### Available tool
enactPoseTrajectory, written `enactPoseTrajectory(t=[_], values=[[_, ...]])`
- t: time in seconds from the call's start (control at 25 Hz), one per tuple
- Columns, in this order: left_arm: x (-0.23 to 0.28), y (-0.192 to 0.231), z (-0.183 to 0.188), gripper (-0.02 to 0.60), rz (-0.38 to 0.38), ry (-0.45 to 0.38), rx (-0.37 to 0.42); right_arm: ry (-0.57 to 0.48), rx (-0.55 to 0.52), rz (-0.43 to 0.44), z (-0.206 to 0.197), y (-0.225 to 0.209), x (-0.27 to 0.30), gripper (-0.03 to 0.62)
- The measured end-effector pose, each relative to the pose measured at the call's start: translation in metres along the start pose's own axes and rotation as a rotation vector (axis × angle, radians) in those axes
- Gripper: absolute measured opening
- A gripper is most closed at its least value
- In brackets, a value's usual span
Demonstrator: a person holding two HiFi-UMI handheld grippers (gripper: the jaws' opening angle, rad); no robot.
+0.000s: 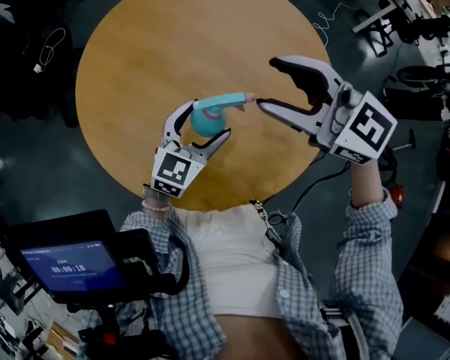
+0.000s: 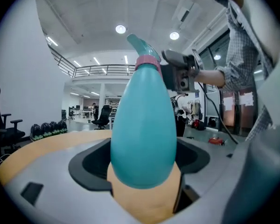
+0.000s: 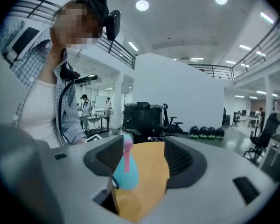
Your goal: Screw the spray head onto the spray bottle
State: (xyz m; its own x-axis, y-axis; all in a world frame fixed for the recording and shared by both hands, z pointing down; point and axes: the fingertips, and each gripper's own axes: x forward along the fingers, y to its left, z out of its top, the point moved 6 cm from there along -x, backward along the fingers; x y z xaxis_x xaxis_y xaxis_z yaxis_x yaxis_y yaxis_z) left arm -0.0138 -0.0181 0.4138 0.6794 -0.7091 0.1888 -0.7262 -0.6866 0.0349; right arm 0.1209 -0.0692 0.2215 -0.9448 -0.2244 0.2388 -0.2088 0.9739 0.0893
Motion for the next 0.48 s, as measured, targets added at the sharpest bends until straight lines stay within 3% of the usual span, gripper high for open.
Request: enactPoseTrajectory(t=[0.2,0.32,0.48], values=[[-0.004,0.002,0.004,0.41,-0.005,-0.017,-0.011,-0.011,0.1,-0.056,-0.06,0.033,0.01,0.253],[-0.005,0.0,0.007,0.41,-0.033,-0.042,-0.044,-0.088,0.157,-0.009,-0.066,0.053,0.024,0.253],[-0.009,-0.014,0.017,0.41,-0.16,-0.095,-0.109,-0.169,0.197,0.098,-0.058,0.051,0.03,0.255]])
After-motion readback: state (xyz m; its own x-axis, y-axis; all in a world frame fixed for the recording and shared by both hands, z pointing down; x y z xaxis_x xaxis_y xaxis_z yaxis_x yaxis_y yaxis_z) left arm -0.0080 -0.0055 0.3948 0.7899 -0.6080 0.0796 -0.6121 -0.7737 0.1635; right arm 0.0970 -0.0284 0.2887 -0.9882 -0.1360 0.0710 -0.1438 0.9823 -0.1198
